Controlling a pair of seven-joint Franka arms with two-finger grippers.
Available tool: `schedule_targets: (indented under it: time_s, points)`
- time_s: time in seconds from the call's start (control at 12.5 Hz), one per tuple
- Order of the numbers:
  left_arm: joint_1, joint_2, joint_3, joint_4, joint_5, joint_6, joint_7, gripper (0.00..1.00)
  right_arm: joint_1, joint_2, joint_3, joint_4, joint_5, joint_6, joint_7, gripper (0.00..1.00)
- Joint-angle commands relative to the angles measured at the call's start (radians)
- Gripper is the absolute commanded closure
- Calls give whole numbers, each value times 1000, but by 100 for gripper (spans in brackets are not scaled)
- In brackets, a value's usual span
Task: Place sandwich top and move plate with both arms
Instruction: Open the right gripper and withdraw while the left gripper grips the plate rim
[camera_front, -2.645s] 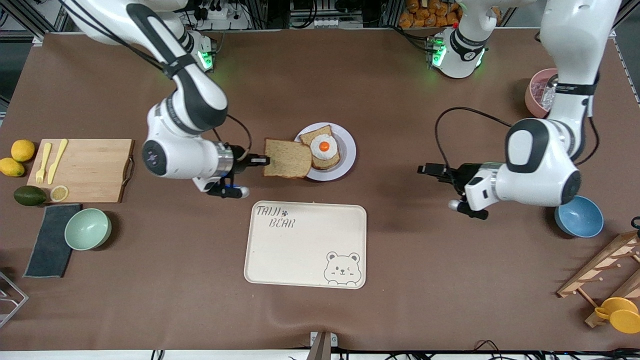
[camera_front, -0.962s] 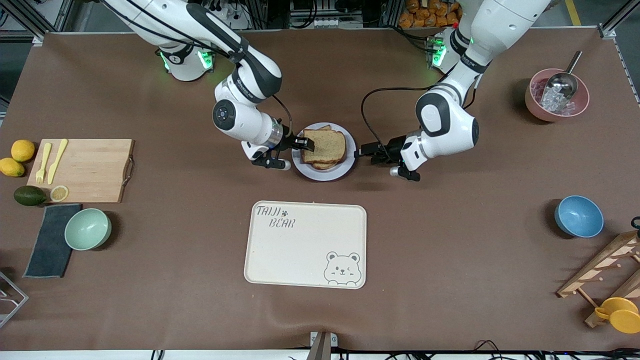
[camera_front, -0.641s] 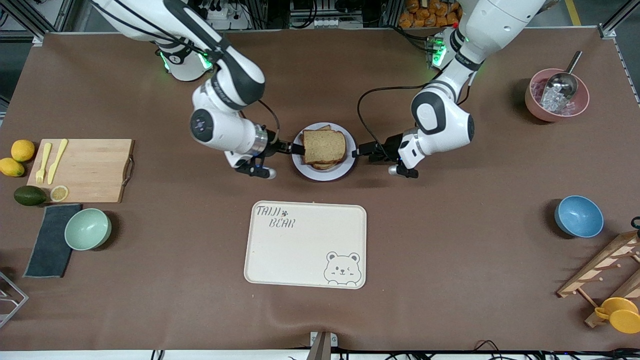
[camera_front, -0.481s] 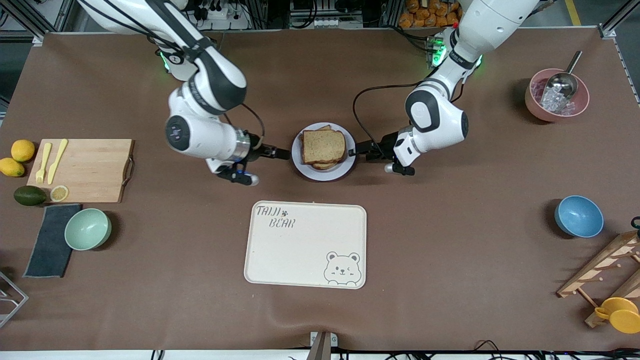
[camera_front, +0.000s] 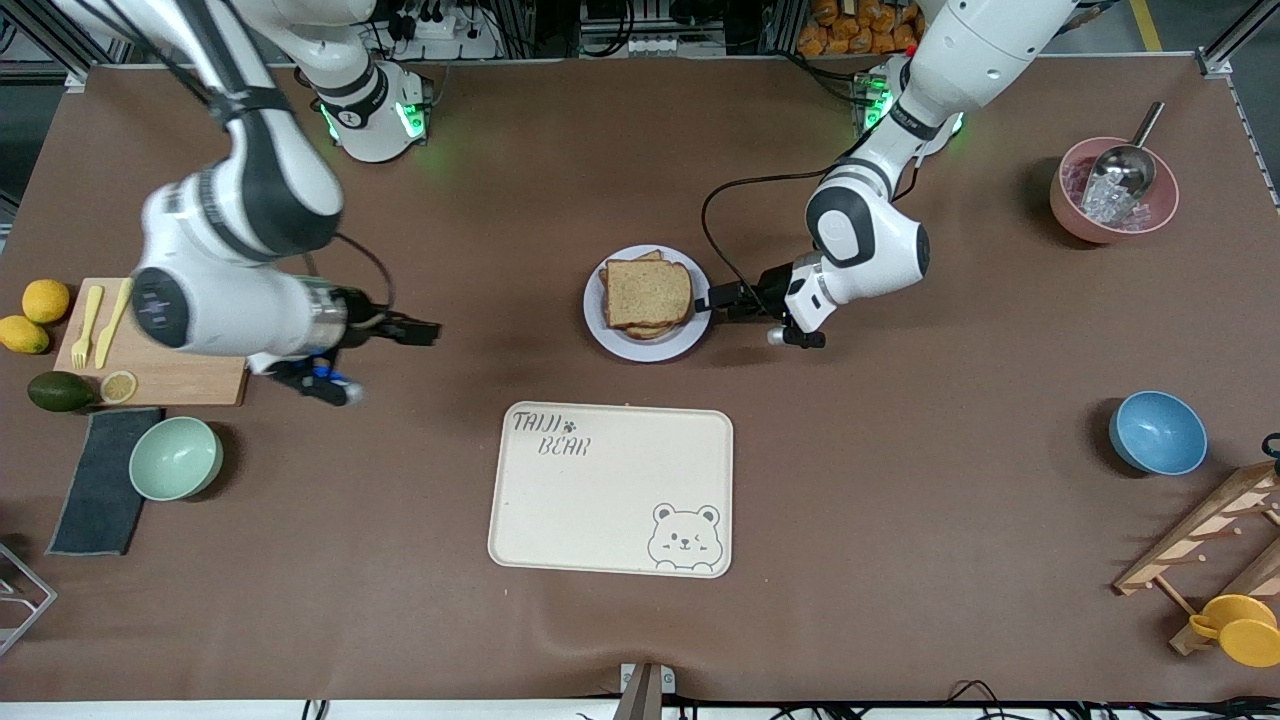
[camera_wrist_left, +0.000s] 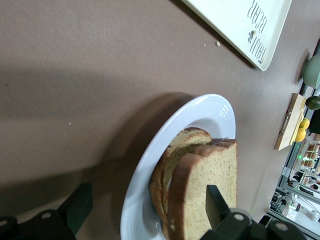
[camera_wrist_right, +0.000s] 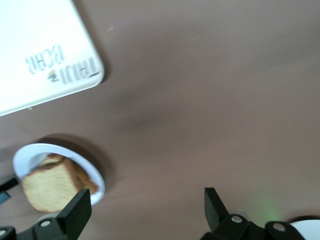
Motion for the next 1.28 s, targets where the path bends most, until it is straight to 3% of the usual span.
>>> schedule_targets:
  time_s: [0.0,0.16,0.4,0.64,0.8,0.88,0.96,1.04,1.12,1.2]
  points:
    - [-11,9,-5,-2,-69,16,70,0,13,-3,-133,88,-47,-112,-138,0]
    - [-13,20,-7,-13,-131,16,144,0,19,-3,-232,155,-55,-186,-235,0]
    - [-13,35,-7,-45,-282,16,330,0,157,-7,-425,315,-107,-368,-240,0]
    - [-21,51,-7,-44,-358,16,408,0,117,-99,-425,326,-110,-392,-251,0]
    - [-21,48,-8,-44,-366,16,408,0,116,-150,-418,352,-192,-425,-281,0]
    - [-21,46,-8,-45,-366,16,408,26,107,-170,-389,370,-239,-425,-286,0]
    - [-21,45,-8,-45,-366,16,409,60,93,-191,-363,376,-277,-422,-287,0]
    - [-21,43,-8,-45,-366,16,409,85,88,-202,-349,381,-293,-418,-286,0]
    - [-25,43,-8,-45,-366,16,409,94,85,-205,-349,402,-287,-410,-281,0]
    - [-30,43,-8,-45,-366,16,409,94,85,-204,-347,431,-285,-392,-281,0]
